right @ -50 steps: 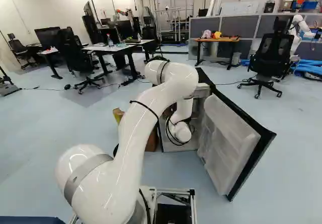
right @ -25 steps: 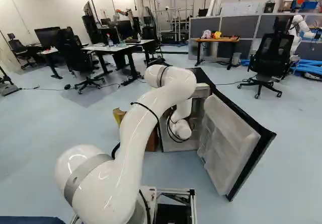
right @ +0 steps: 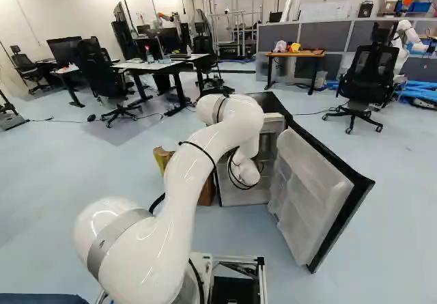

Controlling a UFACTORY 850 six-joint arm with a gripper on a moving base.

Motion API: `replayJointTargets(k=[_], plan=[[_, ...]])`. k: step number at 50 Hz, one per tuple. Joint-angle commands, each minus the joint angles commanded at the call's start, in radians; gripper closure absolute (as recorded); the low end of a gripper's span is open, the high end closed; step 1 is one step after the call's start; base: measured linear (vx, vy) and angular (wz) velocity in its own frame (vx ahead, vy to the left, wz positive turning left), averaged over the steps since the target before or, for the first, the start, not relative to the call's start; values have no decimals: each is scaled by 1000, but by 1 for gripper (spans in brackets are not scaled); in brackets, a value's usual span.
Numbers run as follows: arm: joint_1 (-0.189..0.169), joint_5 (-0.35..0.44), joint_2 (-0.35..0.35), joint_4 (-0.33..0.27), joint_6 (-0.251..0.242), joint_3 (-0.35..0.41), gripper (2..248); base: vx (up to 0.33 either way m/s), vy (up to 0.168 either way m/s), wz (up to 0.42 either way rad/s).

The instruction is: Grab a drink from the fridge

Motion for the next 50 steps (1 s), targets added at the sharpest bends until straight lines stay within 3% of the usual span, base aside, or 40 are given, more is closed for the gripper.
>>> replayJointTargets(k=[23, 24, 34, 35, 39, 40, 50], plan=[[2, 0, -11, 0, 0, -20, 3, 0, 0, 0], [2, 0, -11, 0, 0, -20, 14, 0, 0, 0], [2, 0, -11, 0, 0, -20, 27, 0, 0, 0], [2, 0, -11, 0, 0, -20, 39, 0, 0, 0], [2, 0, -11, 0, 0, -20, 39, 0, 0, 0], [2, 0, -11, 0, 0, -20, 51, 0, 0, 0], [2, 0, -11, 0, 0, -20, 54, 0, 0, 0]])
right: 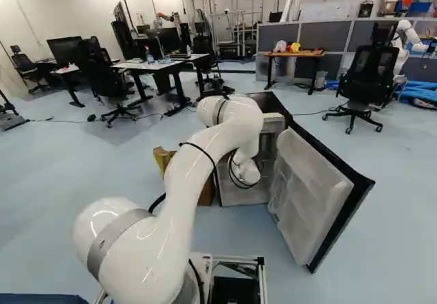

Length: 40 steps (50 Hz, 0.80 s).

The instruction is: Grab a drink from the fridge

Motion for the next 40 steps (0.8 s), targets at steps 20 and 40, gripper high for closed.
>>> replayJointTargets(k=[20, 40], plan=[[0, 0, 0, 0, 0, 0, 78, 0, 0, 0], [1, 0, -4, 0, 0, -7, 76, 0, 0, 0]])
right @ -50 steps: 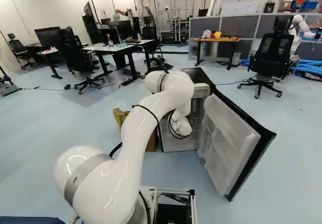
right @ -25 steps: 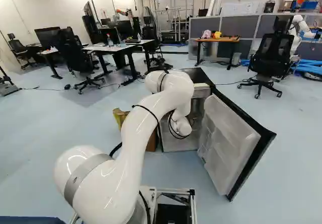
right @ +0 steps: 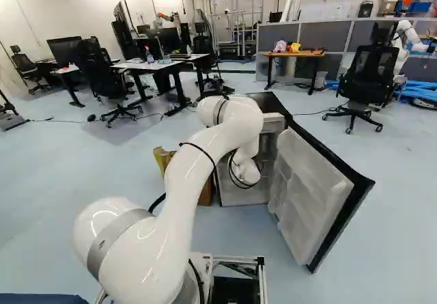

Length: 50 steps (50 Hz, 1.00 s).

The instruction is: Grab a drink from the fridge

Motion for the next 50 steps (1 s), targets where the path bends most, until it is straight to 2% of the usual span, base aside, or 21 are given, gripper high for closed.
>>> replayJointTargets(k=[50], plan=[[3, -25, -57, 11, 0, -107, 76, 0, 0, 0]])
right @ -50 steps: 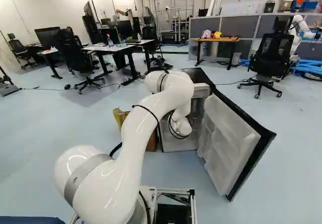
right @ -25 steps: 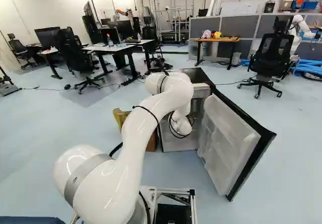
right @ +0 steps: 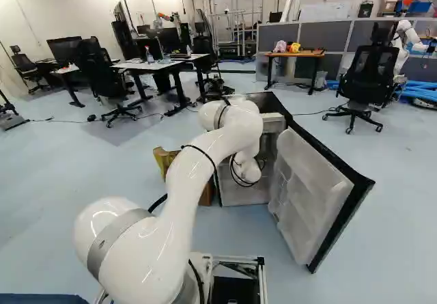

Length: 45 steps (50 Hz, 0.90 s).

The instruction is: Grab a drink from the fridge

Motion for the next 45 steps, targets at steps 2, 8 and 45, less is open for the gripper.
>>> replayJointTargets(k=[2, 8, 45], plan=[[1, -1, -3, 1, 0, -5, 76, 0, 0, 0], [3, -6, -11, 6, 0, -21, 76, 0, 0, 0], [12, -21, -66, 20, 0, -122, 76, 0, 0, 0]])
